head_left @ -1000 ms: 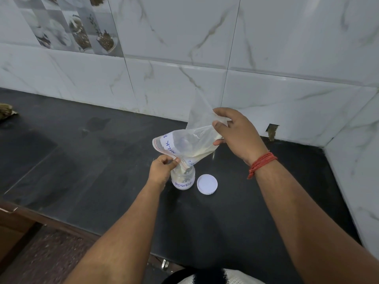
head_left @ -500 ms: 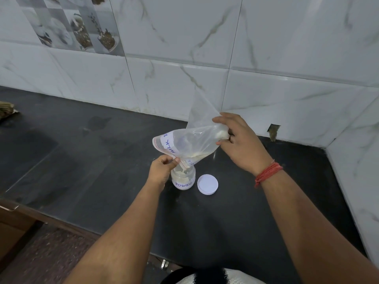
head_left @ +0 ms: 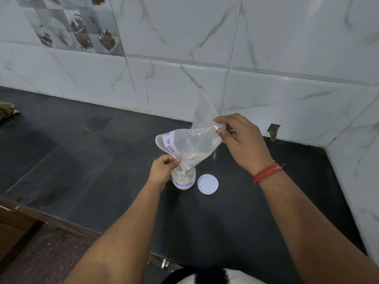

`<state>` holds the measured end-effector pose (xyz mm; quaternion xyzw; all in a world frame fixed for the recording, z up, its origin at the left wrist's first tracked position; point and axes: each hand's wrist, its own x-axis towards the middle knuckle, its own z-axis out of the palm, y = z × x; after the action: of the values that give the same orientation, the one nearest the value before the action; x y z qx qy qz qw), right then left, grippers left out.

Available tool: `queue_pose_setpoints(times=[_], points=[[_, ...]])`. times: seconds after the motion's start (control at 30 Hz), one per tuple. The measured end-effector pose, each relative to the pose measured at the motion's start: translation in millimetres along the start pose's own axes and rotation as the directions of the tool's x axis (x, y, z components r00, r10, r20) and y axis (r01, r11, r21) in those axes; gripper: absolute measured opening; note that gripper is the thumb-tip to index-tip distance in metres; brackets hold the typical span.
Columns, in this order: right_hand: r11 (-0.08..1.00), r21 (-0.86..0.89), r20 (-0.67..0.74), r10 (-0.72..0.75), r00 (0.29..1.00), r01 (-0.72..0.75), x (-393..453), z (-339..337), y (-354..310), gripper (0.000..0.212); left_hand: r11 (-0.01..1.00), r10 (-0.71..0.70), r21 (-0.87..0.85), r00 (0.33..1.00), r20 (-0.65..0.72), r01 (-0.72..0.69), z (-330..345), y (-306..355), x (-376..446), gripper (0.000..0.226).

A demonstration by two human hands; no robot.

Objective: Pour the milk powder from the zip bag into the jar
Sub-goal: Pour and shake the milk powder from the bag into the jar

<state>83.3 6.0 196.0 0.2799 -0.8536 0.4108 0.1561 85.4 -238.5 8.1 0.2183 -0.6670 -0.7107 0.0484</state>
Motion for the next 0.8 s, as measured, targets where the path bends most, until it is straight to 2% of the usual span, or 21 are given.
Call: queue_pose_setpoints(times=[0.1, 0.2, 0.4, 0.6, 0.8], points=[[1.000, -0.009, 0.022, 0.006, 1.000, -0.006, -1.9, 2.2, -2.4, 0.036, 1.000, -0.011, 0.002, 1.000, -0.003, 0.011, 0.6, 0.7, -0.8, 0.008], [1.000, -0.002, 0.047, 0.011, 0.999, -0.011, -1.4, 1.7, -1.5, 0.022, 1.000, -0.009, 0.011, 1.000, -0.001, 0.009, 0.6, 1.7, -0.3, 0.013], [1.000, -0.013, -0.111, 0.017, 0.994, -0.019, 2.3, 3.6, -2.6, 0.017, 1.000, 0.002, -0.014, 0.999, 0.033, -0.002, 2.8, 3.1, 0.9, 0.010], [0.999, 0.045, -0.048, 0.020, 0.999, -0.018, 3.7, 4.8, -6.0, 0.014, 1.000, -0.008, -0.022, 0.999, 0.047, 0.009, 3.5, 3.0, 1.2, 0.022], [0.997, 0.059, -0.020, 0.058, 0.998, -0.057, 2.1, 6.1, -5.5, 0.023, 1.000, -0.015, -0.023, 0.999, 0.042, 0.016, 3.7, 3.1, -0.4, 0.020]])
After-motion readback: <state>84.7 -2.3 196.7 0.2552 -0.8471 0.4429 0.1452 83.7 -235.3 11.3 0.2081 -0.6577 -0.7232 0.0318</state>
